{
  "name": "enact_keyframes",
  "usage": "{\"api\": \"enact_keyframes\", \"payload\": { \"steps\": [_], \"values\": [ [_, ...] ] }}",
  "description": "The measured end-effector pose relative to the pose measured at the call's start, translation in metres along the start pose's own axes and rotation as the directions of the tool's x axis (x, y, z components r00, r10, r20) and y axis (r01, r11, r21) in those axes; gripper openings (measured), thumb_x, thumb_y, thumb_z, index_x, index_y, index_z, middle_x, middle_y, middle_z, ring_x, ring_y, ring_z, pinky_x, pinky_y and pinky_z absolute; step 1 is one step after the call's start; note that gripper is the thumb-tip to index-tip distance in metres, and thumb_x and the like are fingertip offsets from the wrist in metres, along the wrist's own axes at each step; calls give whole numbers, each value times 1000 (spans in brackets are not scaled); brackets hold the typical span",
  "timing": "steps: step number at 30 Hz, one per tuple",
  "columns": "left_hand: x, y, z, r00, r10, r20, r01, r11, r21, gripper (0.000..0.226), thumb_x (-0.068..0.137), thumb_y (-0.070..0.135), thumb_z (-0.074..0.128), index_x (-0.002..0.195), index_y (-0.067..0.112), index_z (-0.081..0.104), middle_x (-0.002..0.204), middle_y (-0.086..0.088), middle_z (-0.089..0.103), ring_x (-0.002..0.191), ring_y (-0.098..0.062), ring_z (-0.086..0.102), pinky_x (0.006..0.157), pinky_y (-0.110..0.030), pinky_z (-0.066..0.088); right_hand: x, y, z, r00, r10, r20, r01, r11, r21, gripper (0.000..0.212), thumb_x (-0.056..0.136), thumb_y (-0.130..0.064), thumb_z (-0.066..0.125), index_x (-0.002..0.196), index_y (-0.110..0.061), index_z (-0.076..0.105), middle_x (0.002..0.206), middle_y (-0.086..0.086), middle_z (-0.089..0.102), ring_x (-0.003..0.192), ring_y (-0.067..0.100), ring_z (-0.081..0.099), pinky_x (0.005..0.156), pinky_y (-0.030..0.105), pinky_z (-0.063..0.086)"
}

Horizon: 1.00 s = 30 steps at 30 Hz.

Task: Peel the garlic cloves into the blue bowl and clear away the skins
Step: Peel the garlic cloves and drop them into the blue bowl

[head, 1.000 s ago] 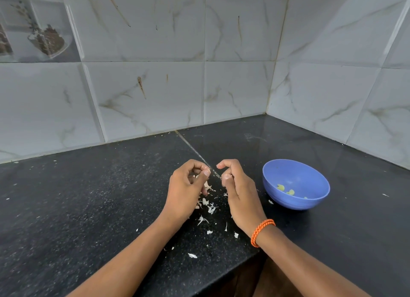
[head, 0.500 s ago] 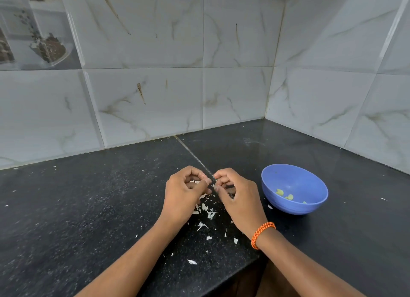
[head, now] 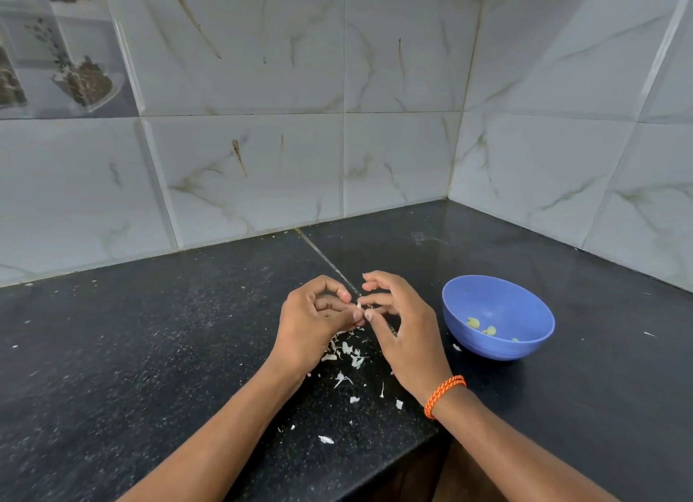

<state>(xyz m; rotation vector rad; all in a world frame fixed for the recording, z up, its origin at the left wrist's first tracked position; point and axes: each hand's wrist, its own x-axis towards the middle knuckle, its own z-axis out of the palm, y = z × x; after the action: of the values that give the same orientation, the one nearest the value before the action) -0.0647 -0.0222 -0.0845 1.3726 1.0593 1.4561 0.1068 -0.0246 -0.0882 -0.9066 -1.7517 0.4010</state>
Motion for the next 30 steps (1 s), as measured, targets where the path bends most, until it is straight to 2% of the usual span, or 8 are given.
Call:
{"api": "enact_keyframes", "payload": {
  "steps": [8,13,17,20,22,24,26,30],
  "values": [
    [0,2,2,994,102,46,-109,977,183,31,88,5,89,101,7,60,82,-13,81,78,-31,82,85,-50,68,2,0,-2,999,14,-31,-13,999,36,52,92,11,71,132,-22,63,114,-4,61,94,10,75,80,24,61],
    [-1,-2,1,994,98,45,-101,992,71,26,88,-2,87,98,3,64,85,-20,78,83,-40,80,87,-56,67,2,0,-1,997,32,-64,-26,995,94,52,91,11,72,131,-22,64,112,0,59,93,16,76,78,33,64],
    [1,-2,-2,993,119,7,-119,992,39,22,90,-7,82,101,9,71,87,-22,76,87,-43,78,87,-49,67,3,-1,-3,997,25,-74,-19,996,91,48,94,6,71,131,-24,64,111,-2,60,96,19,74,80,34,64],
    [1,-5,-2,988,153,18,-154,976,157,36,99,-11,64,114,20,75,88,-10,80,83,-29,80,81,-40,66,7,-6,-9,999,-25,-37,26,999,28,48,97,5,67,134,-26,62,114,-6,57,98,19,71,82,29,61],
    [0,-9,-3,981,188,46,-194,933,303,44,103,-10,55,117,25,77,90,0,80,79,-20,78,75,-31,62,13,-9,-15,997,-63,-40,62,998,-31,48,97,5,66,135,-25,61,114,-6,56,97,17,69,82,26,59],
    [-1,-12,-4,969,237,74,-245,862,444,45,103,-7,54,119,28,77,91,10,79,73,-17,73,68,-30,58,20,-12,-24,995,-77,-56,72,994,-80,47,97,7,65,133,-23,62,113,-4,56,95,14,68,81,24,58],
    [-2,-12,-4,961,264,84,-267,800,537,43,104,-2,58,119,33,77,92,18,78,69,-16,70,63,-37,56,27,-12,-37,996,-50,-75,41,993,-109,46,95,9,65,129,-22,64,110,-2,57,92,11,68,78,20,56],
    [-2,-9,-9,966,258,32,-220,744,631,33,104,13,66,113,42,77,93,30,76,84,-7,73,72,-33,57,40,-2,-79,987,108,-121,-127,978,-165,40,89,8,73,115,-23,71,108,3,61,82,12,67,72,10,49]
  ]
}}
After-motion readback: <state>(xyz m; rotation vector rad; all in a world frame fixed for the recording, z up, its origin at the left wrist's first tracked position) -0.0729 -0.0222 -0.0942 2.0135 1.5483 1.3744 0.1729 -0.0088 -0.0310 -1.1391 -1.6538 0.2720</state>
